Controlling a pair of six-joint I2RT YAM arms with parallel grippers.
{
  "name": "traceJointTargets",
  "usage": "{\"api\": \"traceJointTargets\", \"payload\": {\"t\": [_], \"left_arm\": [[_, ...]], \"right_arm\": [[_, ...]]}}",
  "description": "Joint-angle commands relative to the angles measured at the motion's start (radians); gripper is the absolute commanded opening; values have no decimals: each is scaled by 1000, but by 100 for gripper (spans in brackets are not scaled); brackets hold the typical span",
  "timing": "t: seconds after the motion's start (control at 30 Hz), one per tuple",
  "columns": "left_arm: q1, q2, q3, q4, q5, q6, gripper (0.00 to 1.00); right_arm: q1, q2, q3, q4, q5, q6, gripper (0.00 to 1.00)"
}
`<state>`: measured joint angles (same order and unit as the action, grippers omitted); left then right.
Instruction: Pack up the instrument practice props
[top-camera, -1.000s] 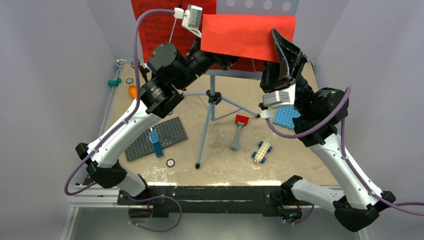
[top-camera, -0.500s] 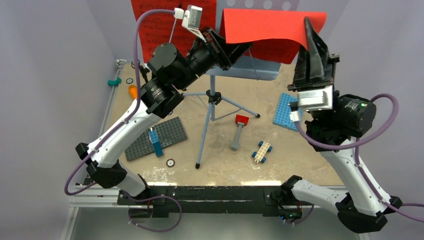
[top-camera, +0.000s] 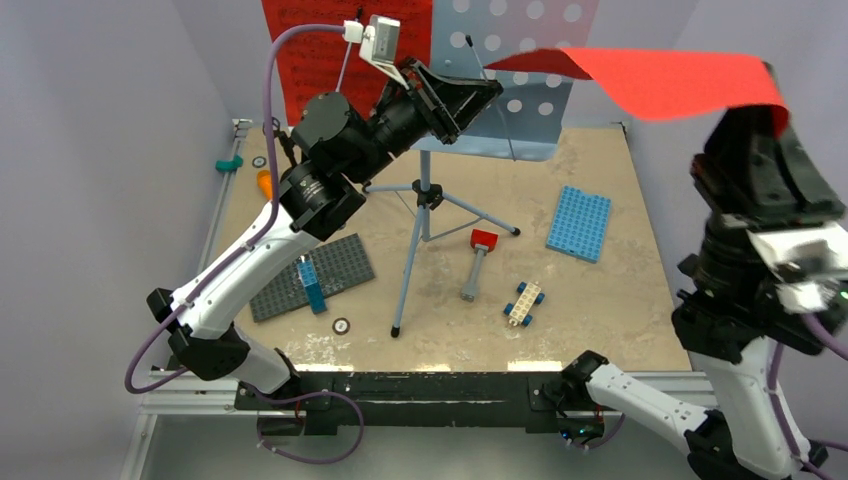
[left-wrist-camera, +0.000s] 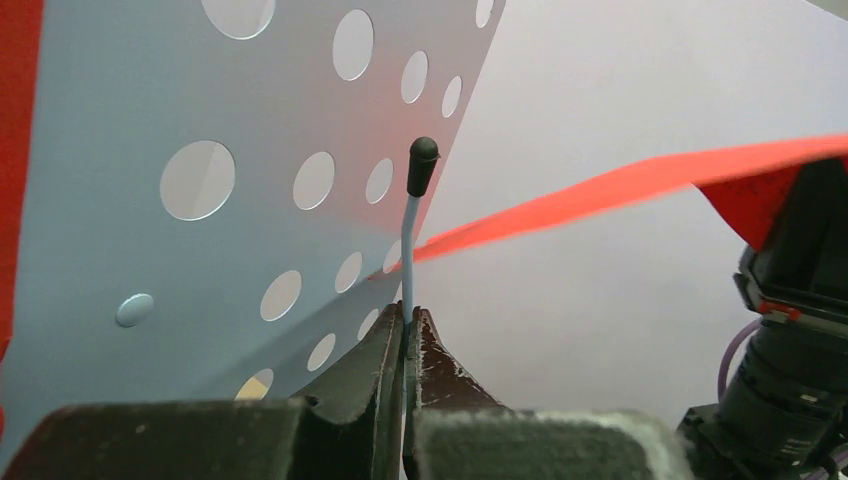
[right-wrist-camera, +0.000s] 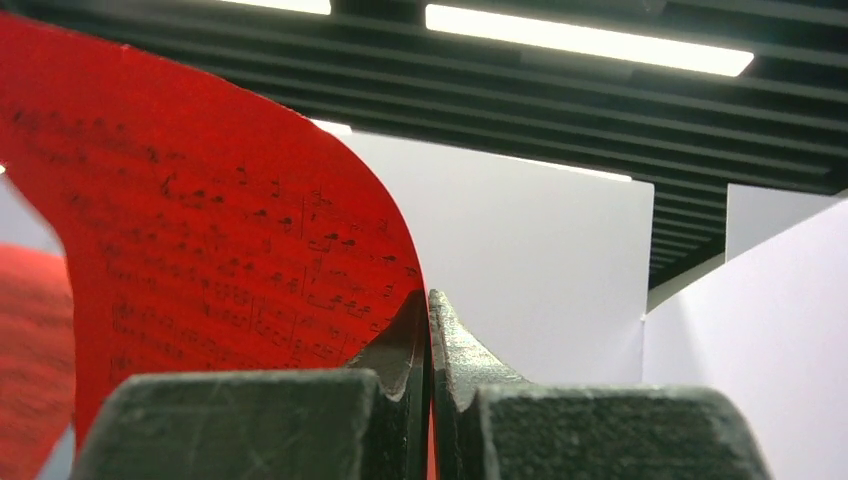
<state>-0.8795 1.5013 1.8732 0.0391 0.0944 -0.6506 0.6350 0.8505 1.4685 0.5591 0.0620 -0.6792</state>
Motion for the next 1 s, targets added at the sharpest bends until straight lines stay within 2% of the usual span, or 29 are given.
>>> {"api": "traceJointTargets", "payload": {"t": [0.0,0.2,0.33,0.53,0.67,0.77,0.97], "left_arm": [[-16,-38,-5,34,18,20,0],[-14,-13,15,16,-10,32,2],[-14,-11,11,14,-25,32,25],[-15,-21,-5,25,-20,12,52],[-16,-54,-29,25,-4,-18,68],[-15,-102,-82,52,19,-57,74],[-18,-200,-200,124,127,-149,80]], "right_arm": [[5,-76,20,-62,33,219,0],[5,-130,71,-244,-50,437,0],[5,-150,83,-330,-60,501,0],[5,-176,45,-363,-45,509,0],[5,-197,16,-443,32,516,0],[5,-250,-80,-487,90,536,0],[5,-422,-418,-428,199,635,0]]}}
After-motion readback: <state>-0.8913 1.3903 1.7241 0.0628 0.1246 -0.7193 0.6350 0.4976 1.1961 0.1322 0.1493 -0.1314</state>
